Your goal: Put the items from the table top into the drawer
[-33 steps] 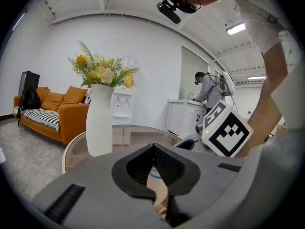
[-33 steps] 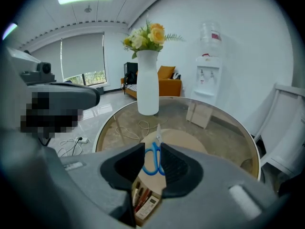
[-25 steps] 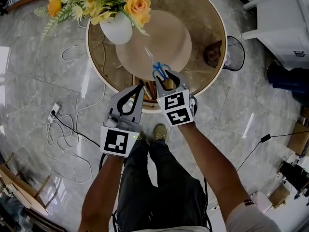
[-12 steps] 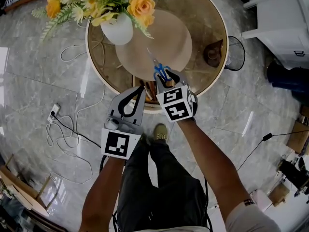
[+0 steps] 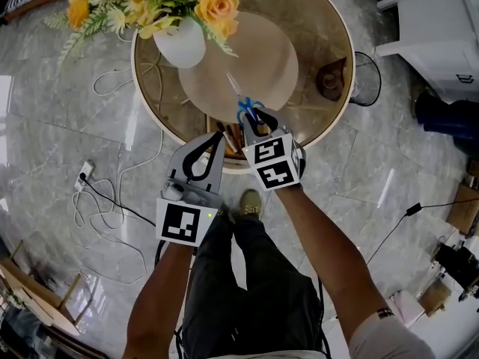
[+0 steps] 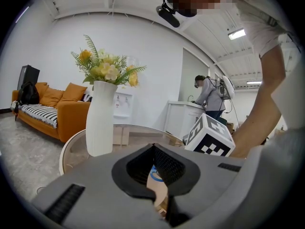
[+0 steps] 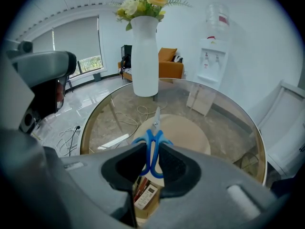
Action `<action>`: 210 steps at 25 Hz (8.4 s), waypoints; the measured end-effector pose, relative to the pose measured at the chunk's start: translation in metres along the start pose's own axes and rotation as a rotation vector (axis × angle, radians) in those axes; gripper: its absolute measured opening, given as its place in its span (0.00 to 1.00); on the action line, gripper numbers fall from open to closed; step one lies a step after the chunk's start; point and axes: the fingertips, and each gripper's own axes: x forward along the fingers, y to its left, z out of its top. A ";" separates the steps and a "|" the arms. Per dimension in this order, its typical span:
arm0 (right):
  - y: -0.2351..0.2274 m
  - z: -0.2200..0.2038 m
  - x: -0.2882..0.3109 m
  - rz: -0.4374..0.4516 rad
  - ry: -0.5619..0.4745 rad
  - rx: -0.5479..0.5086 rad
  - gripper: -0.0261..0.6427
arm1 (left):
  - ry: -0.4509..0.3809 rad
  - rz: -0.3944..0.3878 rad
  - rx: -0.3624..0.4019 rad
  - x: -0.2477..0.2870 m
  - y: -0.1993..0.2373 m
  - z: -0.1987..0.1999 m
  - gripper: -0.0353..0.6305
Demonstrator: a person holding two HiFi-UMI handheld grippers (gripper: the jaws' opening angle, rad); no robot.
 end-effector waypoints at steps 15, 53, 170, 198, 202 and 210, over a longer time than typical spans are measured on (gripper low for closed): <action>0.025 0.006 -0.057 0.006 -0.184 0.031 0.16 | -0.013 0.014 0.003 -0.011 -0.011 0.001 0.05; 0.158 -0.110 -0.103 0.239 -0.153 -0.245 0.16 | 0.008 0.229 -0.031 -0.115 -0.034 -0.065 0.05; 0.079 0.200 -0.456 0.268 -0.869 0.022 0.04 | -0.217 -0.141 0.157 -0.165 -0.154 0.275 0.05; 0.069 0.211 -0.576 0.182 -1.011 -0.044 0.04 | -0.338 -0.280 0.247 -0.210 -0.231 0.370 0.05; 0.069 0.213 -0.574 0.191 -1.009 -0.047 0.04 | -0.334 -0.278 0.245 -0.207 -0.229 0.371 0.05; 0.072 0.224 -0.578 0.196 -1.031 -0.061 0.04 | -0.360 -0.269 0.224 -0.205 -0.224 0.377 0.05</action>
